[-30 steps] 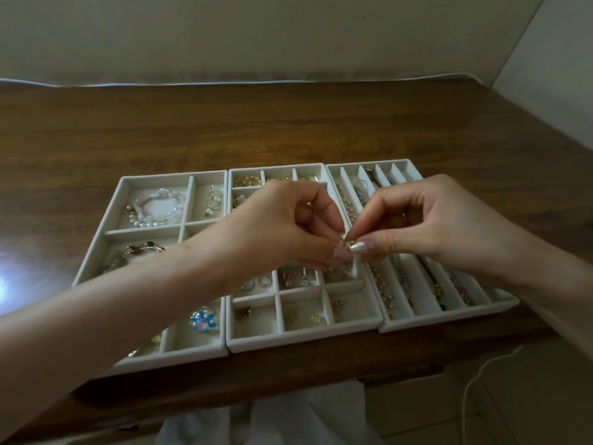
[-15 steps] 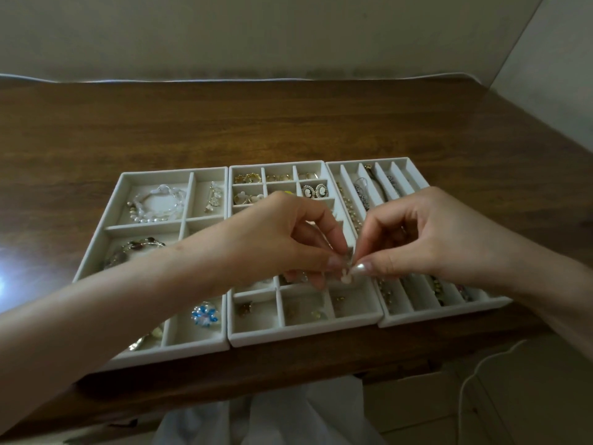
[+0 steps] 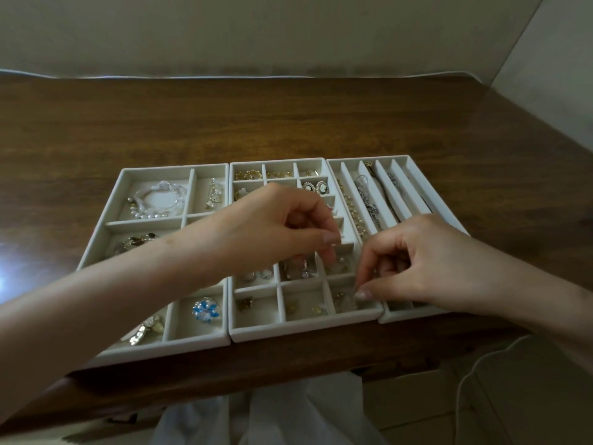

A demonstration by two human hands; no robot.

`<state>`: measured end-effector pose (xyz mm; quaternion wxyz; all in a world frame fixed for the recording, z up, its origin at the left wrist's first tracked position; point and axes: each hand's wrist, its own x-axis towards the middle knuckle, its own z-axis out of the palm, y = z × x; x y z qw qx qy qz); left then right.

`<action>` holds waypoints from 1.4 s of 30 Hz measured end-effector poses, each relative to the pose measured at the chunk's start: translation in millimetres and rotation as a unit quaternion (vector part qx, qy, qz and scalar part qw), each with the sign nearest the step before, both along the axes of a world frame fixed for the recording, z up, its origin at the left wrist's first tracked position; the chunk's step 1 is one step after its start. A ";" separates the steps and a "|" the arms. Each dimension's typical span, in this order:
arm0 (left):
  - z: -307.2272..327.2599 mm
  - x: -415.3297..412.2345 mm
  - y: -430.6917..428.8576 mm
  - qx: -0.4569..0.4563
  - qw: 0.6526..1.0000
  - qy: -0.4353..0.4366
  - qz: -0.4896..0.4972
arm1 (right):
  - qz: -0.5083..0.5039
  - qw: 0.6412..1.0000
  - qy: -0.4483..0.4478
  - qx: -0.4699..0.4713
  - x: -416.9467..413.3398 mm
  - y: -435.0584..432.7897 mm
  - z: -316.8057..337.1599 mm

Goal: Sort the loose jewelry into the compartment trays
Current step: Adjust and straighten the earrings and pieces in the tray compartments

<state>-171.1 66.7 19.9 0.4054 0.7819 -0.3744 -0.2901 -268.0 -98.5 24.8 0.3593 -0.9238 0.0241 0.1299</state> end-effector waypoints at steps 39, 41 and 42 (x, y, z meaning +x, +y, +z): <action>3.2 12.7 37.4 0.033 0.981 -0.187 -0.029 | 0.201 0.960 -0.145 -0.129 14.7 30.0 -4.6; 3.6 13.3 38.7 0.034 0.982 -0.183 -0.025 | 0.201 0.958 -0.144 -0.148 16.4 30.7 -1.1; 3.8 13.6 39.5 0.034 0.982 -0.182 -0.025 | 0.198 0.957 -0.138 -0.162 16.9 30.9 0.3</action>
